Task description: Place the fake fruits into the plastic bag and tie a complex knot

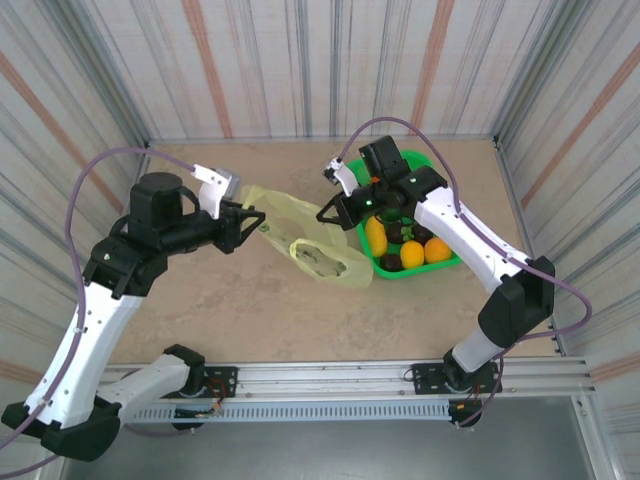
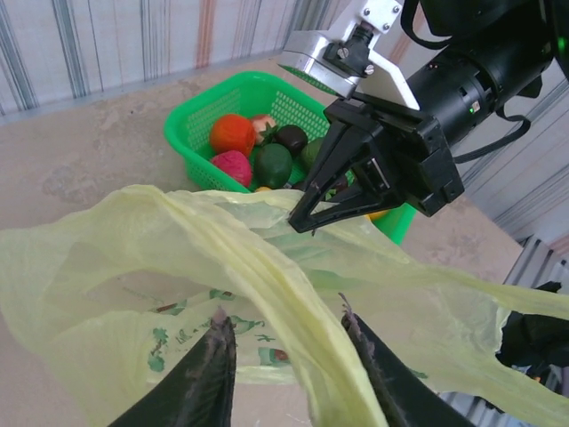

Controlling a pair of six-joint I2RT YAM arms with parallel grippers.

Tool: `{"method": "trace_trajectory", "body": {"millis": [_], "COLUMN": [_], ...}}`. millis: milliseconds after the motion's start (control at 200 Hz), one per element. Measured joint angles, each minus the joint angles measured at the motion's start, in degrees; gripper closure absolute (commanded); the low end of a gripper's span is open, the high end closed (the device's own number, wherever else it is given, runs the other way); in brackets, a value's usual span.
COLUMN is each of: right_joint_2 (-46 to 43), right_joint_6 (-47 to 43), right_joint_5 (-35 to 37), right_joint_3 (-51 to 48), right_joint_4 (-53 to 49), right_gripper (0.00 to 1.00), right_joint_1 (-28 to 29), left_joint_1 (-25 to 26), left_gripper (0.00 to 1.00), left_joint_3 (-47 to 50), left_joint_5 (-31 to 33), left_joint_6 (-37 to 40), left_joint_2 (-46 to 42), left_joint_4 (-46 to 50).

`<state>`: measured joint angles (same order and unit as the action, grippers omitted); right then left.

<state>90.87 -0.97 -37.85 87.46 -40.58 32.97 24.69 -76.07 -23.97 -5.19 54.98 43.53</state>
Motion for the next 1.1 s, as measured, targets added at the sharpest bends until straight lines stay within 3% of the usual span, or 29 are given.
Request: {"method": "trace_trajectory", "body": {"millis": [235,346,451,491,601,701,781,892,982,1062,1102], "right_joint_2": [0.3,0.9,1.4,1.6,1.8,1.8,1.8,1.9,2.5,2.7,2.5], "right_joint_6": [-1.1,-1.3,-1.5,-1.7,-1.7,-1.9,-2.3,-2.2,-0.7,1.9,3.1], "right_joint_5": [0.0,0.0,0.0,0.0,0.1,0.0,0.1,0.5,2.2,5.8,7.7], "right_joint_3": [0.0,0.1,0.4,0.7,1.2,1.6,2.0,2.1,2.8,3.0,3.0], "right_joint_4": [-0.2,-0.7,-1.9,-2.1,-2.5,-2.6,-2.8,-2.8,-2.7,-1.2,-0.2], "right_gripper": [1.00,1.00,1.00,1.00,1.00,1.00,1.00,1.00,0.86,0.61,0.55], "right_joint_1": [0.1,0.3,0.8,1.1,1.5,1.6,1.6,1.6,2.0,3.0,3.3], "left_joint_1": [0.0,0.2,0.2,0.4,1.1,1.7,2.1,2.1,2.1,2.1,2.1], "left_gripper": [0.59,0.44,0.42,0.47,0.75,0.83,1.00,1.00,1.00,1.00,1.00], "left_joint_3": [-0.6,-1.0,-2.5,-3.2,-4.4,-4.4,-4.4,-4.2,-0.5,4.7,7.3], "left_joint_5": [1.2,2.3,3.2,3.6,4.1,4.1,4.1,3.8,2.3,1.4,1.8], "left_joint_6": [-0.1,0.1,-0.2,-0.2,0.0,0.1,-0.2,-0.4,-3.1,-7.5,-10.2], "left_joint_2": [0.9,1.0,1.2,1.3,1.4,1.7,2.1,2.2,0.4,-2.1,-3.2], "left_joint_4": [2.5,4.0,5.9,6.3,7.1,8.0,8.9,8.8,4.8,0.3,-1.9]}}
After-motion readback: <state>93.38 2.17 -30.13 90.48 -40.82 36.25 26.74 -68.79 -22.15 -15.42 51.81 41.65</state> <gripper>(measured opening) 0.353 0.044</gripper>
